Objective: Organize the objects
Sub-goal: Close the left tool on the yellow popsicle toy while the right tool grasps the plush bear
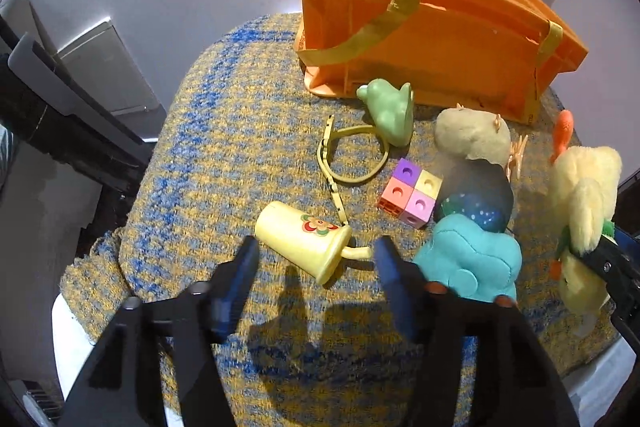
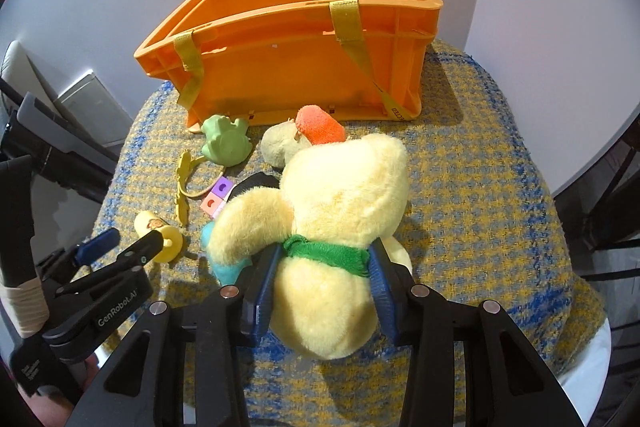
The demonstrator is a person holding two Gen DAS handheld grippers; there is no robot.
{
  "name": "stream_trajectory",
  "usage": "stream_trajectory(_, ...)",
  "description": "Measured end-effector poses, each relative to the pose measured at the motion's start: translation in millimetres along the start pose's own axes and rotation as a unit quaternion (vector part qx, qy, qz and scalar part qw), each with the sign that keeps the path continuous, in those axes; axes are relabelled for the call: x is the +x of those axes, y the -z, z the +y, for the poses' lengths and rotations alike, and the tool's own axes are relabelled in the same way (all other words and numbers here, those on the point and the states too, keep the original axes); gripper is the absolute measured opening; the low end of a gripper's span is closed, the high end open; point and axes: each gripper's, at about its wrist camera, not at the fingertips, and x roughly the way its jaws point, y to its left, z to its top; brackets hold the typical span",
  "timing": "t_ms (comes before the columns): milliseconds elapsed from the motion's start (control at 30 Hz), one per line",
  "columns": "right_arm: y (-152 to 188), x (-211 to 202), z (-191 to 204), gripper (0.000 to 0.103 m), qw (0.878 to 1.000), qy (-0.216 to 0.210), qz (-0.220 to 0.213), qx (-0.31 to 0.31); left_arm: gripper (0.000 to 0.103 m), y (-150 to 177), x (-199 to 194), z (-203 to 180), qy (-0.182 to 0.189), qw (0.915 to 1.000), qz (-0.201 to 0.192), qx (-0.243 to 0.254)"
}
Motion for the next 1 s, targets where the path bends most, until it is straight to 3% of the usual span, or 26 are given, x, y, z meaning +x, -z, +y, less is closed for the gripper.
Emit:
stream_trajectory(167, 0, 7, -3, 0.042, 1.0, 0.0, 0.006, 0.005, 0.083, -3, 12, 0, -0.011, 0.9999, 0.008, -0.001)
stream_trajectory(500, 0, 24, -5, 0.042, 1.0, 0.001, 0.024, 0.007, 0.086, -6, 45, 4, -0.02, 0.9991, 0.037, -0.009)
stream_trajectory(600, -2, 28, -4, 0.042, 1.0, 0.001, 0.027, 0.008, 0.073, -8, 52, 7, -0.008, 0.9989, 0.043, -0.015)
stream_trajectory(667, -3, 29, -4, 0.042, 1.0, 0.002, 0.028, 0.008, 0.072, -9, 53, 8, -0.005, 0.9989, 0.044, -0.017)
stream_trajectory(700, -3, 29, -4, 0.042, 1.0, 0.002, 0.028, 0.008, 0.067, -9, 52, 8, -0.003, 0.999, 0.042, -0.018)
stream_trajectory(733, -3, 29, -4, 0.042, 1.0, 0.002, 0.028, 0.008, 0.047, -9, 52, 8, 0.001, 0.9989, 0.043, -0.017)
stream_trajectory(767, -3, 28, -4, 0.042, 1.0, 0.002, 0.028, 0.008, 0.043, -8, 53, 8, 0.004, 0.9987, 0.048, -0.016)
stream_trajectory(1000, 0, 22, -3, 0.042, 1.0, 0.0, 0.022, 0.005, 0.036, -6, 49, 10, 0.017, 0.9985, 0.049, -0.021)
